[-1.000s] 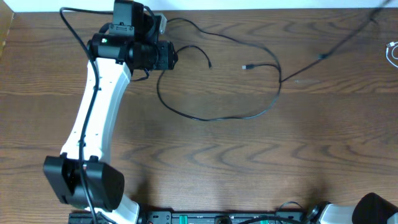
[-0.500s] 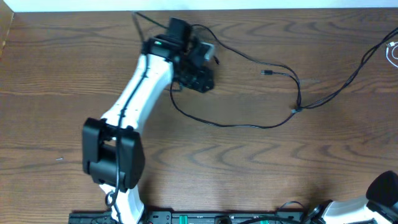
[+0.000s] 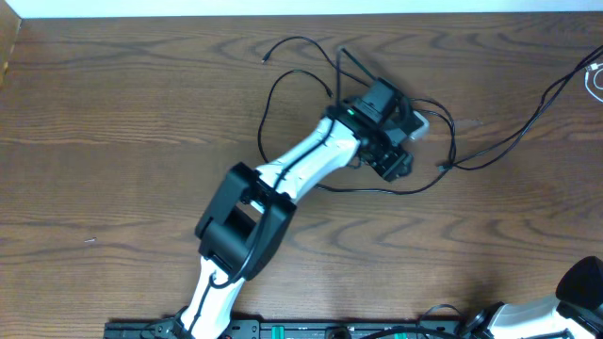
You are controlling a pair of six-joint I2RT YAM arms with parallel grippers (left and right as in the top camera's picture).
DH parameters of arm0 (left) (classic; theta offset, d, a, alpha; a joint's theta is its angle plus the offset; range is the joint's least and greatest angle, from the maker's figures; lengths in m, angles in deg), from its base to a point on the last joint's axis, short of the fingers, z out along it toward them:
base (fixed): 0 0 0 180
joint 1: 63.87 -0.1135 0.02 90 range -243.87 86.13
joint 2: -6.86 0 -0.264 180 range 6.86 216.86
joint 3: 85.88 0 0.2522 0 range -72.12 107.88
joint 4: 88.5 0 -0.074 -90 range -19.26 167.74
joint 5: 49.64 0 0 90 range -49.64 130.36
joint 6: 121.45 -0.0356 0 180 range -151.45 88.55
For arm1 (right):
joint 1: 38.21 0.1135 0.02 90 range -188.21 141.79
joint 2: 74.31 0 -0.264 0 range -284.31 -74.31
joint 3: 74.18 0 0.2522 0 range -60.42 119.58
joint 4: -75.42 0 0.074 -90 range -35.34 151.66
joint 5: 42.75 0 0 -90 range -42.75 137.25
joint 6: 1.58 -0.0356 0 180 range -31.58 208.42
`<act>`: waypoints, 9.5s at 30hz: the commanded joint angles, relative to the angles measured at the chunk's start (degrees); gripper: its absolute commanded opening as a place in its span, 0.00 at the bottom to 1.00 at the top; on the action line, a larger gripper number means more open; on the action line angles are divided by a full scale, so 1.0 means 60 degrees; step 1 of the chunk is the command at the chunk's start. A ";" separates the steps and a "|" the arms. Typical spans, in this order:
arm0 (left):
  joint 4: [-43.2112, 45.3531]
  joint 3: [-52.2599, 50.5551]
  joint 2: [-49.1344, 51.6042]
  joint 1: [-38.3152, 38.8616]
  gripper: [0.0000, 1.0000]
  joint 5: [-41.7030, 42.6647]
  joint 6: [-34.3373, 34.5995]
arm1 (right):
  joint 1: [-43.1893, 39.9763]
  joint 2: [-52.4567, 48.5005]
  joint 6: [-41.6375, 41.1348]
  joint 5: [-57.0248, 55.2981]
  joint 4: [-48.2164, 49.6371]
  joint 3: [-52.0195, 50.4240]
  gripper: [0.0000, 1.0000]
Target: Untangle cables
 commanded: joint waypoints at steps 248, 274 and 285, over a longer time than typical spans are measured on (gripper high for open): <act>-0.4433 0.0412 -0.5665 -0.6007 0.07 -0.3920 0.2820 | 0.4320 -0.3075 0.4240 -0.2874 -0.3129 -0.1483 0.98; -0.5100 0.0288 -0.5399 -0.7821 0.08 -0.3905 0.2852 | 1.1016 -0.3075 -0.0018 -0.4368 0.1213 -0.7133 0.72; -0.5107 0.0277 -0.5399 -0.7821 0.08 -0.3905 0.2852 | 1.1996 -0.3075 -0.4415 -0.5548 0.5031 -0.9963 0.77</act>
